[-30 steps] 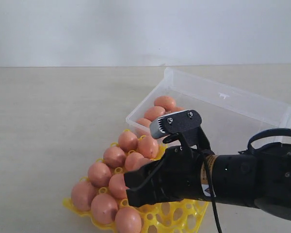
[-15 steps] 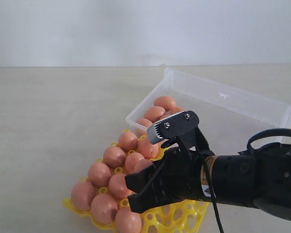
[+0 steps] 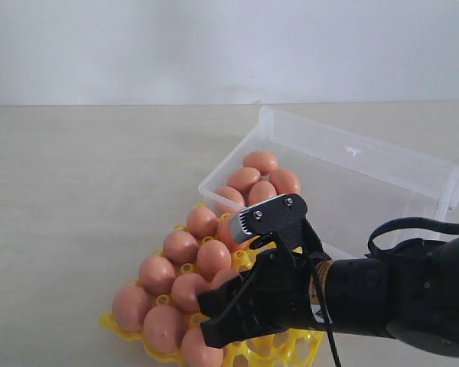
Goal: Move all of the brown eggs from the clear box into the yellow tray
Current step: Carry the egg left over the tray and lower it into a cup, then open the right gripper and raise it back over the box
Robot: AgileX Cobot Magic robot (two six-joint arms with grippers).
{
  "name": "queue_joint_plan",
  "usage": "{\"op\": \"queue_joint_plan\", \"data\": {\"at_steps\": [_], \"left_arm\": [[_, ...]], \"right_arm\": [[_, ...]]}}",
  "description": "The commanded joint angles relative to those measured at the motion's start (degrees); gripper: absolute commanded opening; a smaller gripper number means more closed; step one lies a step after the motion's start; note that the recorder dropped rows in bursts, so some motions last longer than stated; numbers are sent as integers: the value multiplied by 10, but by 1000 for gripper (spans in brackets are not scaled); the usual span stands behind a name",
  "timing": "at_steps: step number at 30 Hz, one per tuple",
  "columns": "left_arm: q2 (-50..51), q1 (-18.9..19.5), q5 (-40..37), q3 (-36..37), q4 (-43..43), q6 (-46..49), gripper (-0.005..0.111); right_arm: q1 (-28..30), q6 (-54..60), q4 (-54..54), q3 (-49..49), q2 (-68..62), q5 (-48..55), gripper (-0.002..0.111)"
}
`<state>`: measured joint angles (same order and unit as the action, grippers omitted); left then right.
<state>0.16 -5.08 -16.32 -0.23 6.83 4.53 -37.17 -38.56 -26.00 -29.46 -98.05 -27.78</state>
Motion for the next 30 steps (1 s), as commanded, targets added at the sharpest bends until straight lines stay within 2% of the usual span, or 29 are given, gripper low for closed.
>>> {"op": "queue_joint_plan", "data": {"at_steps": [1, 7, 17, 22, 27, 30], "left_arm": [[-2, -3, 1, 2, -2, 0, 4], [-2, -3, 1, 2, -2, 0, 4], [-2, -3, 1, 2, -2, 0, 4], [-2, -3, 1, 2, -2, 0, 4], [-2, -3, 1, 2, -2, 0, 4], [-2, -3, 1, 2, -2, 0, 4]], "right_arm": [[0, -1, -2, 2, 2, -7, 44], [0, -1, -2, 2, 2, -2, 56], [0, -31, -2, 2, 17, -2, 56], [0, -24, -2, 2, 103, -2, 56], [0, 38, 0, -1, 225, -2, 55], [0, 87, 0, -20, 297, 18, 46]]}}
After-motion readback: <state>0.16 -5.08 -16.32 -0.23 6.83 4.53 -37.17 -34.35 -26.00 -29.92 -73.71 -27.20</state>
